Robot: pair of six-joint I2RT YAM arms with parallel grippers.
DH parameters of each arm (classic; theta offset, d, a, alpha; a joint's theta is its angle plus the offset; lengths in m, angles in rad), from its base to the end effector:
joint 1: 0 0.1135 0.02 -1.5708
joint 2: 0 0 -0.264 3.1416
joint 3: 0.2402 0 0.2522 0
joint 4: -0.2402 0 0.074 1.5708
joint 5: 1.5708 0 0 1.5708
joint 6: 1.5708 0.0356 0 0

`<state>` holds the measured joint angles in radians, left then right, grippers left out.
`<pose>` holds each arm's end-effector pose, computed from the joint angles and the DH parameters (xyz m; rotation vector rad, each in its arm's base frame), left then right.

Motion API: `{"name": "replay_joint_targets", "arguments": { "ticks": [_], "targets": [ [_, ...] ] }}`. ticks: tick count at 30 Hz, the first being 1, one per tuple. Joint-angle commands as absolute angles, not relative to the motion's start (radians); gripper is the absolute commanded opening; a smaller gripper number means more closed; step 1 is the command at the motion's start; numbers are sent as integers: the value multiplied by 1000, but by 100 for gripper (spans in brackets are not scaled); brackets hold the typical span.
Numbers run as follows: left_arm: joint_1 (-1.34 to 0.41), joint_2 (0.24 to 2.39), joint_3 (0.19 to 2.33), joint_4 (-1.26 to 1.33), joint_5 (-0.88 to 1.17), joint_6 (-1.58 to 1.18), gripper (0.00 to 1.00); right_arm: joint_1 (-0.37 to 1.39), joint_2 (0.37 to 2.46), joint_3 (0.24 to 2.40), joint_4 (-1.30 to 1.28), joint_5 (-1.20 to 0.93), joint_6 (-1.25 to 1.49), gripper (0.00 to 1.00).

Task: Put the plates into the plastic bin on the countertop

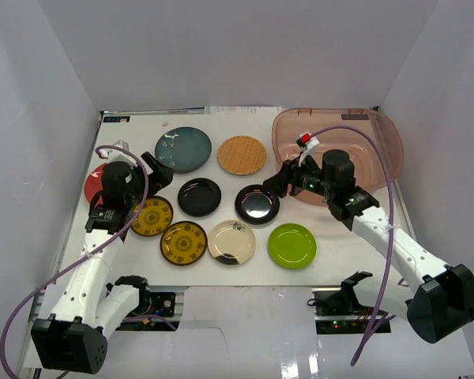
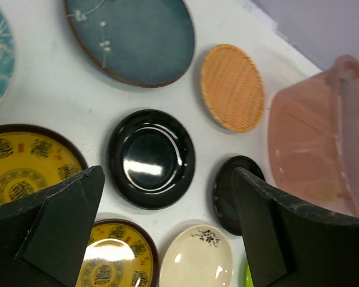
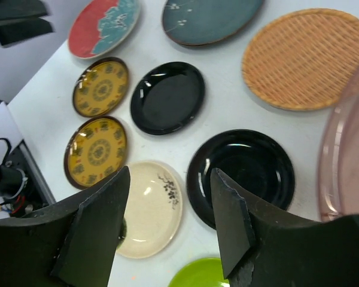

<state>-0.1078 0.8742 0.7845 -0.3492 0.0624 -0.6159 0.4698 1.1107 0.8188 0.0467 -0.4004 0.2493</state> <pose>0.1977 -0.0236 0.3073 -0.4753 1.9920 -0.5202 0.2240 0.1293 0.3111 -0.4977 1.8170 0.8645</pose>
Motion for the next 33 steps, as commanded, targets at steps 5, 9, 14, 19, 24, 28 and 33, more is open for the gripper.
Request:
{"name": "replay_joint_targets", "arguments": {
  "ticks": [5, 9, 14, 19, 24, 28, 33],
  "targets": [
    [-109, 867, 744, -393, -89, -673, 98, 584, 1045, 793, 103, -414, 281, 63],
    [-62, 862, 749, -457, -204, -726, 98, 621, 1017, 769, 103, -405, 287, 63],
    [182, 908, 723, -439, -103, -738, 98, 685, 1008, 738, 103, -393, 290, 63],
    [429, 956, 640, -384, 64, -762, 98, 747, 1009, 700, 135, -377, 301, 63],
    [577, 1040, 545, -279, 176, -807, 96, 785, 1028, 689, 135, -376, 296, 63],
    [650, 1097, 445, -99, 261, -856, 93, 805, 1034, 680, 133, -370, 291, 62],
    [672, 1280, 425, 86, 368, -933, 88, 811, 1049, 673, 138, -371, 287, 62]
  ]
}}
